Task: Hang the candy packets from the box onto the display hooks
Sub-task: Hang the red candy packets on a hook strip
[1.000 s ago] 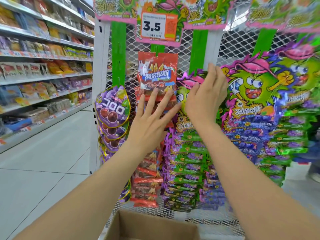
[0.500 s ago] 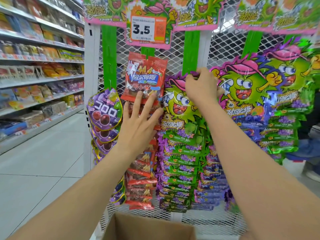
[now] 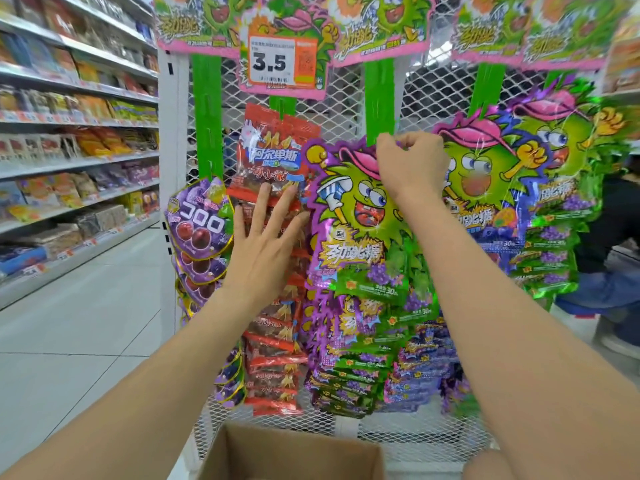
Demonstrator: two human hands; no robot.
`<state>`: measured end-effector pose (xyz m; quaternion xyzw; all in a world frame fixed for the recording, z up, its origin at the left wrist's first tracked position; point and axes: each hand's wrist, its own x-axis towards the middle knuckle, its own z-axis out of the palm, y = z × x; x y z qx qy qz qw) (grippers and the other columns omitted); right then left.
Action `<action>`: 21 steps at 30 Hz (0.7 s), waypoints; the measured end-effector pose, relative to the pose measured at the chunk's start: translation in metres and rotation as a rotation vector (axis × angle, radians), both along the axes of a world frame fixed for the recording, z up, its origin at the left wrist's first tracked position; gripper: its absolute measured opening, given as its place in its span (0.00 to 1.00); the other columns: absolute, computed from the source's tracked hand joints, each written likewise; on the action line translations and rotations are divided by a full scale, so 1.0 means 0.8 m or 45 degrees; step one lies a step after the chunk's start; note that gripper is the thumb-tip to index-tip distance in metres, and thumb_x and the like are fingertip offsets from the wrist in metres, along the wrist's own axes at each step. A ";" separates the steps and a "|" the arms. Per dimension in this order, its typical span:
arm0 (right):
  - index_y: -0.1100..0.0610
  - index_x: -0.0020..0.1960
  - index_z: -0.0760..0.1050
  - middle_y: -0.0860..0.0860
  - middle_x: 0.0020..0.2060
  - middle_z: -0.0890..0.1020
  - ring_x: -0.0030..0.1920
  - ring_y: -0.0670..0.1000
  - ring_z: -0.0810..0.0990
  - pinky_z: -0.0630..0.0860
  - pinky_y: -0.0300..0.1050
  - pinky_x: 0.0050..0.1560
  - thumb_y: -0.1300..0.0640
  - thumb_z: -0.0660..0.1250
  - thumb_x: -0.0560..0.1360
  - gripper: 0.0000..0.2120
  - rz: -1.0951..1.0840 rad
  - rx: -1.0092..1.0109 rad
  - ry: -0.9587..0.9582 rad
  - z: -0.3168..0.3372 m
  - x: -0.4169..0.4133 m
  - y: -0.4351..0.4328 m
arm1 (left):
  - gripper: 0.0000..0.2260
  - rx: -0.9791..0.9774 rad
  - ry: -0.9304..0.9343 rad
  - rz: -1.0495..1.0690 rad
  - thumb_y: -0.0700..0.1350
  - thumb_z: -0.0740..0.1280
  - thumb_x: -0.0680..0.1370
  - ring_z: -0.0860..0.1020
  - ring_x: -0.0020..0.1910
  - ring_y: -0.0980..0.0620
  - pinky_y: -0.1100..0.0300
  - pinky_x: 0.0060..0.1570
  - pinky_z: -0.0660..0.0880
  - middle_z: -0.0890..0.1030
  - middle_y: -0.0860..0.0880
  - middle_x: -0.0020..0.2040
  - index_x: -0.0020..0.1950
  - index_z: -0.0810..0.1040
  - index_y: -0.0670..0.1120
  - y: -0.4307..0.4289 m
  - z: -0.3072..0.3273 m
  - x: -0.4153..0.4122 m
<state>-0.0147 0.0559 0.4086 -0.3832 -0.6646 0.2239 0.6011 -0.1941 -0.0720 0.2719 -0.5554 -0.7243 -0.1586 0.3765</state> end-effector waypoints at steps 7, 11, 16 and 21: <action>0.46 0.53 0.79 0.46 0.52 0.84 0.58 0.54 0.81 0.77 0.57 0.64 0.39 0.67 0.68 0.17 0.072 0.052 -0.251 -0.013 -0.004 0.006 | 0.26 0.243 -0.177 -0.151 0.37 0.72 0.69 0.61 0.78 0.33 0.35 0.66 0.64 0.61 0.43 0.83 0.67 0.77 0.48 -0.012 -0.007 0.026; 0.48 0.69 0.73 0.52 0.65 0.74 0.69 0.57 0.71 0.67 0.59 0.70 0.42 0.68 0.68 0.30 -0.145 0.272 -0.320 -0.048 0.002 0.000 | 0.26 0.292 -0.136 -0.184 0.35 0.72 0.74 0.66 0.73 0.33 0.39 0.66 0.68 0.67 0.38 0.76 0.72 0.74 0.43 -0.013 -0.024 0.023; 0.56 0.66 0.71 0.55 0.61 0.72 0.65 0.58 0.70 0.65 0.55 0.67 0.58 0.70 0.68 0.26 -0.290 0.441 0.000 -0.162 0.022 -0.041 | 0.17 0.235 -0.009 -0.198 0.35 0.69 0.74 0.74 0.60 0.33 0.40 0.59 0.74 0.75 0.38 0.63 0.63 0.77 0.40 -0.024 -0.068 0.022; 0.56 0.71 0.63 0.57 0.64 0.68 0.65 0.60 0.67 0.71 0.63 0.64 0.60 0.72 0.71 0.32 -0.124 0.003 -0.040 -0.307 0.031 -0.049 | 0.15 -0.064 -0.253 -0.191 0.41 0.69 0.77 0.76 0.50 0.39 0.44 0.45 0.74 0.75 0.44 0.54 0.63 0.74 0.43 -0.027 -0.120 0.024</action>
